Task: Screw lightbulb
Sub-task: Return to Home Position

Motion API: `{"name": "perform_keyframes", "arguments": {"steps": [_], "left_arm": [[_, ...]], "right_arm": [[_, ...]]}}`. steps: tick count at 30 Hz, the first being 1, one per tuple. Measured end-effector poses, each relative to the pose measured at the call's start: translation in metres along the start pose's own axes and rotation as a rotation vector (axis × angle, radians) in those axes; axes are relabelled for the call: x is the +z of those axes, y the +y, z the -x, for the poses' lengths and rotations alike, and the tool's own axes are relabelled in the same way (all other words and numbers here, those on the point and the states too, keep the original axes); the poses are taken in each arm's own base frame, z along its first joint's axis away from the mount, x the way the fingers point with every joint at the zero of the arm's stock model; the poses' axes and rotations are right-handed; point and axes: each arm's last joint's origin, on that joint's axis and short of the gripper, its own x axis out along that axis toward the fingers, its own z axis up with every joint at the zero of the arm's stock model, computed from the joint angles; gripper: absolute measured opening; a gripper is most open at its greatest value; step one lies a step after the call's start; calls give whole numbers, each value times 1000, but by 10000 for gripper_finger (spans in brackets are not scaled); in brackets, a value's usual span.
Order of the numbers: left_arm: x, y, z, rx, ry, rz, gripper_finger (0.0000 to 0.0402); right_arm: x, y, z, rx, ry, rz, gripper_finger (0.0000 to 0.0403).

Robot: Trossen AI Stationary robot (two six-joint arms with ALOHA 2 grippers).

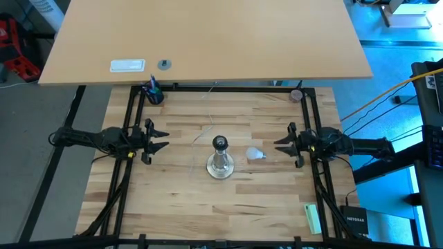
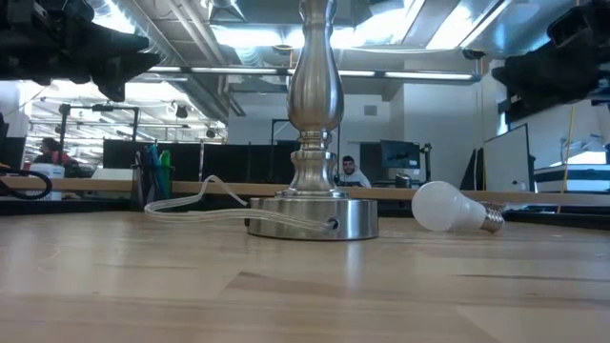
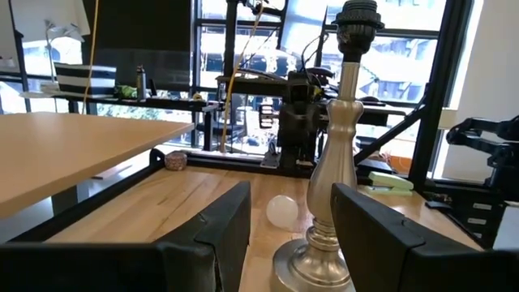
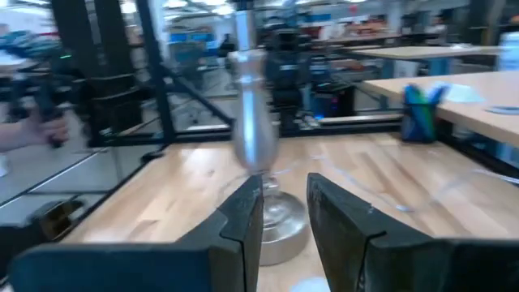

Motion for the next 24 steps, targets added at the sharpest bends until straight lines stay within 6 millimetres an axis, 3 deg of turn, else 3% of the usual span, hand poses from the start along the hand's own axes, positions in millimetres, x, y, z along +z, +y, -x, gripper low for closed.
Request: {"name": "perform_keyframes", "arguments": {"steps": [6, 10, 14, 24], "left_arm": [[-3, 0, 0, 1, 30, 16, 162], [-2, 0, 0, 1, 18, 13, 162], [-1, 0, 0, 0, 8, 2, 162], [0, 0, 0, 0, 1, -58, 162]], "right_arm": [[-1, -11, 1, -76, -15, -46, 99], [-6, -11, -3, -7, 52, -38, 99], [-10, -15, -6, -75, 98, -18, 99], [-8, -15, -5, -92, 64, -97, 99]]}}
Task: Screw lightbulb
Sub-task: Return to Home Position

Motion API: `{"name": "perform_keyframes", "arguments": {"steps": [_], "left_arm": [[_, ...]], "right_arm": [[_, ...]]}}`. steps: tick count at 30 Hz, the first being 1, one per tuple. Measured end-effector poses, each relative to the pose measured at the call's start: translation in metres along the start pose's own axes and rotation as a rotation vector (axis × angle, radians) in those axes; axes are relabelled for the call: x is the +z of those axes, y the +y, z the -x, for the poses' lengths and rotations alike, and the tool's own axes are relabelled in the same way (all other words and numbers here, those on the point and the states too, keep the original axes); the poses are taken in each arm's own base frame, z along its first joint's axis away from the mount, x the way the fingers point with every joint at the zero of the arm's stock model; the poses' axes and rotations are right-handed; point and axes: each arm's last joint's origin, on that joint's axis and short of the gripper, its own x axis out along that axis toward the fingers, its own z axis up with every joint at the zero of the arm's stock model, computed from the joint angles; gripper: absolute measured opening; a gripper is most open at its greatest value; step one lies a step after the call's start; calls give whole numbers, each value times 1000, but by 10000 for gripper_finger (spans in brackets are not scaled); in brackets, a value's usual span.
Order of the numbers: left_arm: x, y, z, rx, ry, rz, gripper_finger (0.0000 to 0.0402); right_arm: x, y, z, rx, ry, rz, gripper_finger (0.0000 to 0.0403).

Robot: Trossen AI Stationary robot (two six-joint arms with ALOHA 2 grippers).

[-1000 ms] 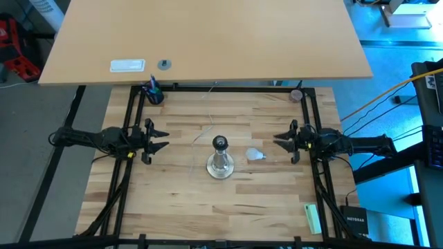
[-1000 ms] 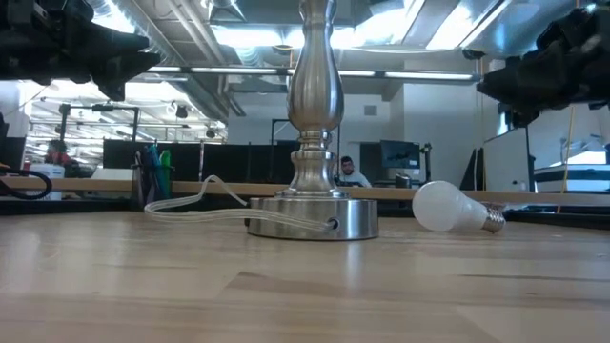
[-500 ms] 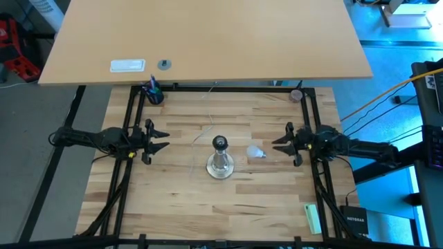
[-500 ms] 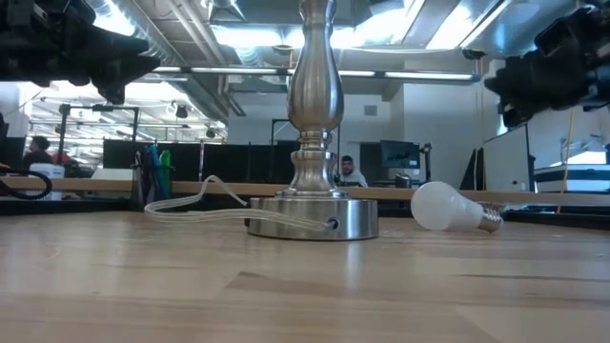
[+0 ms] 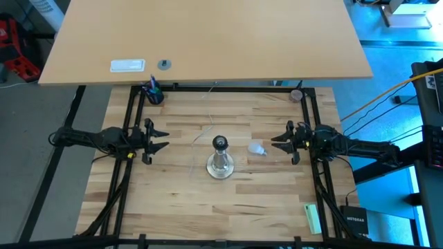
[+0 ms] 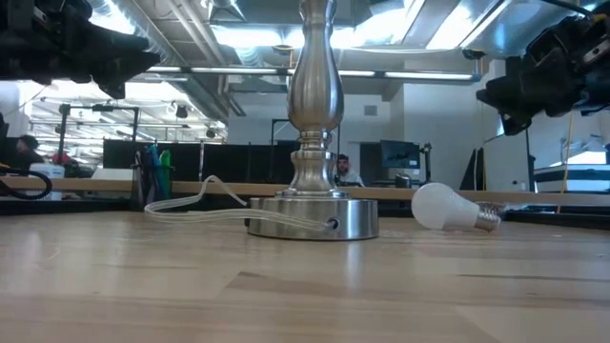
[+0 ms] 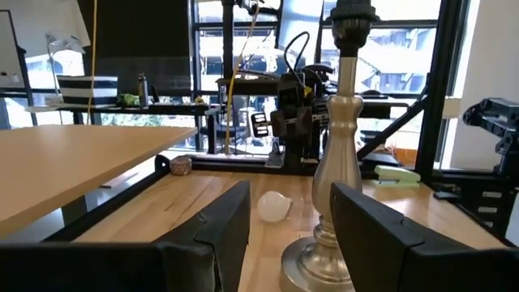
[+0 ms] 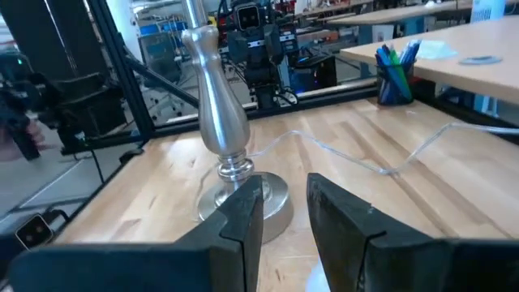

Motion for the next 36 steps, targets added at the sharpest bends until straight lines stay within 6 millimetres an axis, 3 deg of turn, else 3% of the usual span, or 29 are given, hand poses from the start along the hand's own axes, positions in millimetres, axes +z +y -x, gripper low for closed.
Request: {"name": "perform_keyframes", "arguments": {"steps": [9, 36], "left_arm": [[-8, 0, 0, -2, 81, -25, 162], [-8, 0, 0, -2, 85, -26, 162]], "right_arm": [[-1, 0, 0, -1, 7, -18, 99], [-3, -3, 0, -76, 18, -21, 99]]}}
